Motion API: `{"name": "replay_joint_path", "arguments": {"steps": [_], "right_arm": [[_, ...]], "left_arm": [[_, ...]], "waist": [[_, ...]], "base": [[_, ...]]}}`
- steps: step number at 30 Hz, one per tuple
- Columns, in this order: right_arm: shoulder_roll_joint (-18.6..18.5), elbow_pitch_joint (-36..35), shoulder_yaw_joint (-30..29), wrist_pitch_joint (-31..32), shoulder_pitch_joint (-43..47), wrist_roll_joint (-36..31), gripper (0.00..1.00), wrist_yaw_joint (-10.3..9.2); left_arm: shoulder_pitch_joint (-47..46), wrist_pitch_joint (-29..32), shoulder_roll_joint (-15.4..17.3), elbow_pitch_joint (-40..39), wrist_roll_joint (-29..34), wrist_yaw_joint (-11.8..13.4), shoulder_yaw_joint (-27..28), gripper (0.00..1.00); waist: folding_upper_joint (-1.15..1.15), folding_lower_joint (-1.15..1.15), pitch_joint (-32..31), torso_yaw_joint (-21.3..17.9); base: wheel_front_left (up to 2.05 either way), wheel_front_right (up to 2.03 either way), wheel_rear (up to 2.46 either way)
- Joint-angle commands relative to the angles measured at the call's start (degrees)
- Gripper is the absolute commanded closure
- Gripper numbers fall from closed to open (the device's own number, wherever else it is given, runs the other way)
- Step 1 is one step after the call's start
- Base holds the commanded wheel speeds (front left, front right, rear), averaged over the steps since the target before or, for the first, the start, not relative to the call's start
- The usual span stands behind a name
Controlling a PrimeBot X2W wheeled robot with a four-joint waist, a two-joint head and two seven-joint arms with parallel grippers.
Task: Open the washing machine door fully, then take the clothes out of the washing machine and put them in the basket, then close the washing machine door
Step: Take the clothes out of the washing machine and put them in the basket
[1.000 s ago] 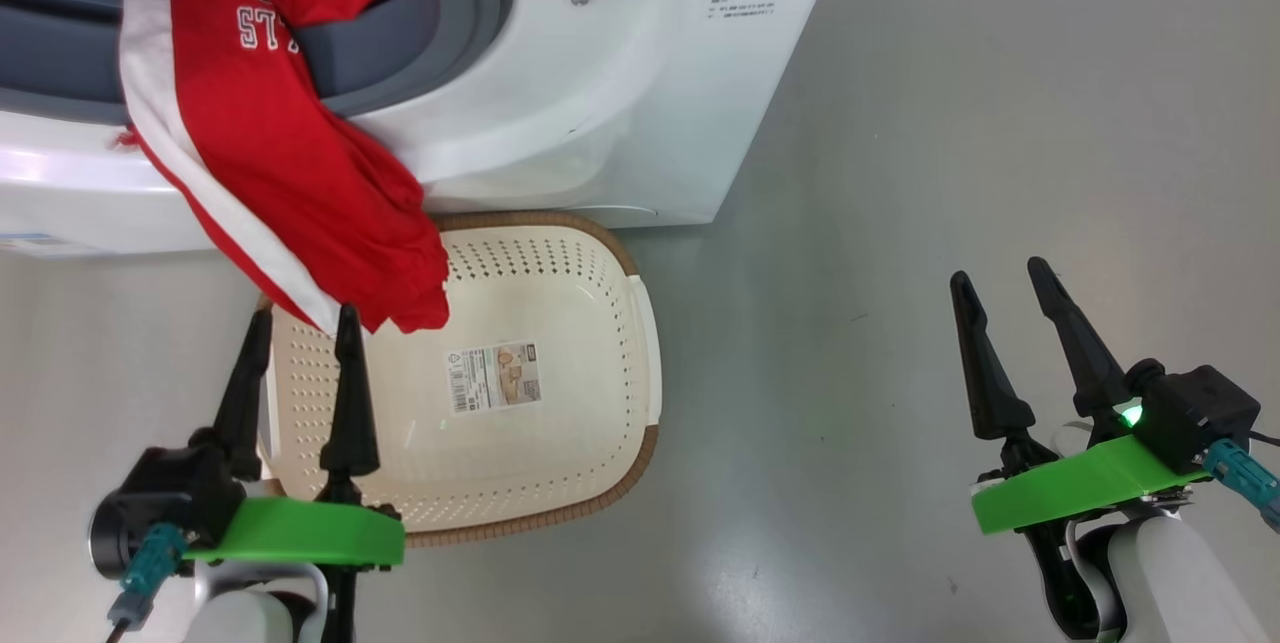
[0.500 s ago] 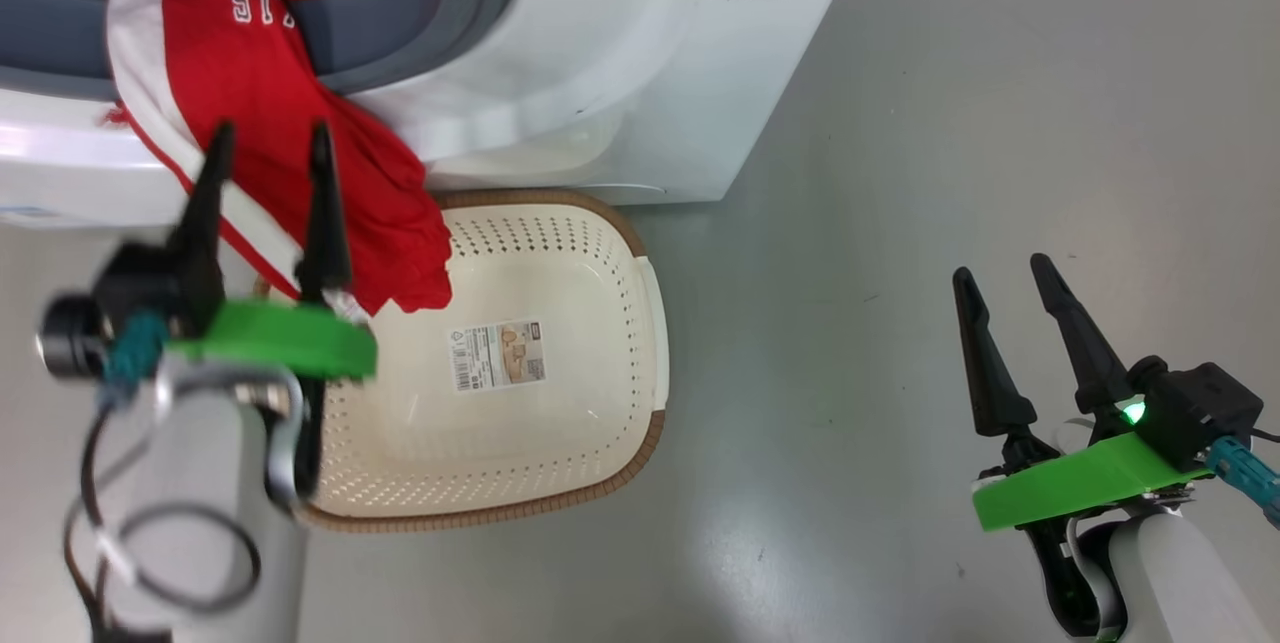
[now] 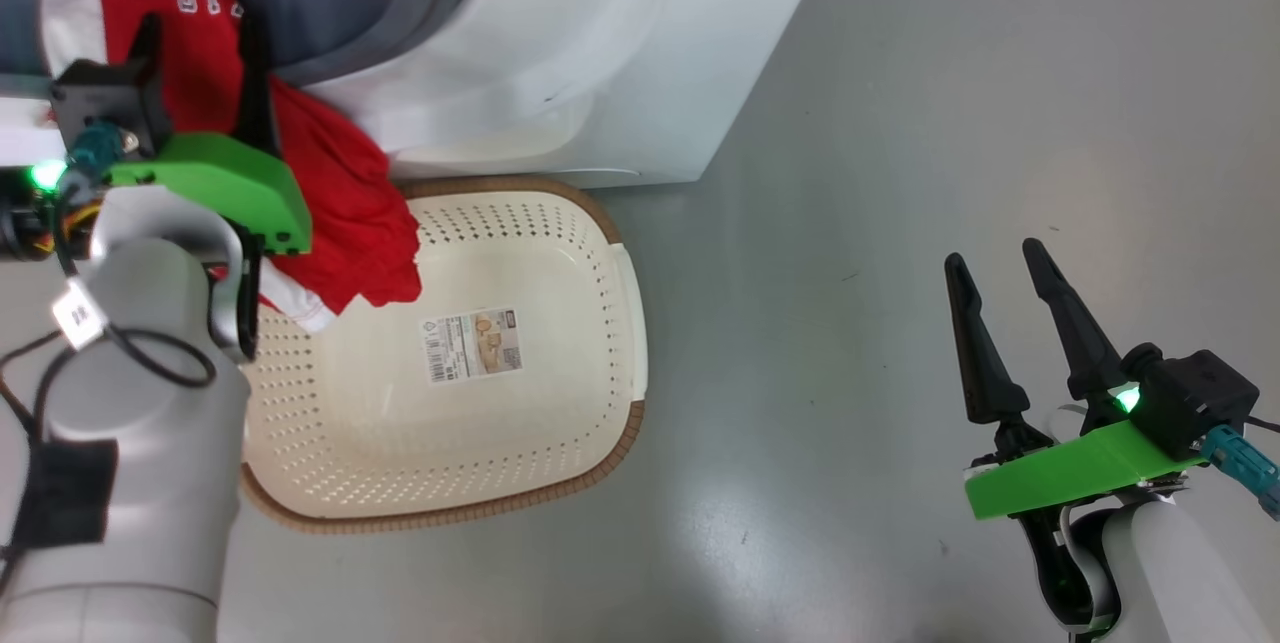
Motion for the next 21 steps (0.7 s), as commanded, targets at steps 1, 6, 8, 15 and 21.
{"name": "replay_joint_path", "arguments": {"steps": [1, 6, 8, 15, 21], "right_arm": [[0.03, -1.31, 1.18, -0.37, -0.14, -0.37, 0.0, 0.37], [0.24, -1.39, 1.11, -0.37, -0.42, -0.41, 0.0, 0.37], [0.28, -1.42, 1.12, -0.37, -0.48, -0.43, 0.0, 0.37], [0.52, -1.55, 1.16, -0.37, -0.87, -0.35, 0.0, 0.37], [0.65, -1.48, 1.02, -0.37, -0.97, -0.33, 0.0, 0.37]], "left_arm": [[-1.14, -0.08, 2.95, 0.74, 0.75, 0.73, 0.51, 0.0], [-4.58, 0.22, 3.38, 7.18, 1.44, 1.6, -0.56, 0.0], [-5.18, 0.21, 3.49, 8.18, 1.43, 1.61, -0.68, 0.0], [-8.15, 0.04, 4.18, 13.4, 1.89, 2.28, -1.88, 0.87], [-9.0, -0.22, 4.6, 14.69, 1.33, 2.34, -2.1, 1.0]], "waist": [[0.0, 0.0, 0.16, -0.29], [0.0, 0.0, 0.43, -0.5], [0.0, 0.0, 0.51, -0.52], [0.0, 0.0, 0.68, -0.76], [0.0, 0.0, 0.39, -0.81]], "base": [[0.0, 0.0, 0.0], [0.0, 0.0, 0.0], [0.0, 0.0, 0.0], [0.0, 0.0, 0.0], [0.0, 0.0, 0.0]]}}
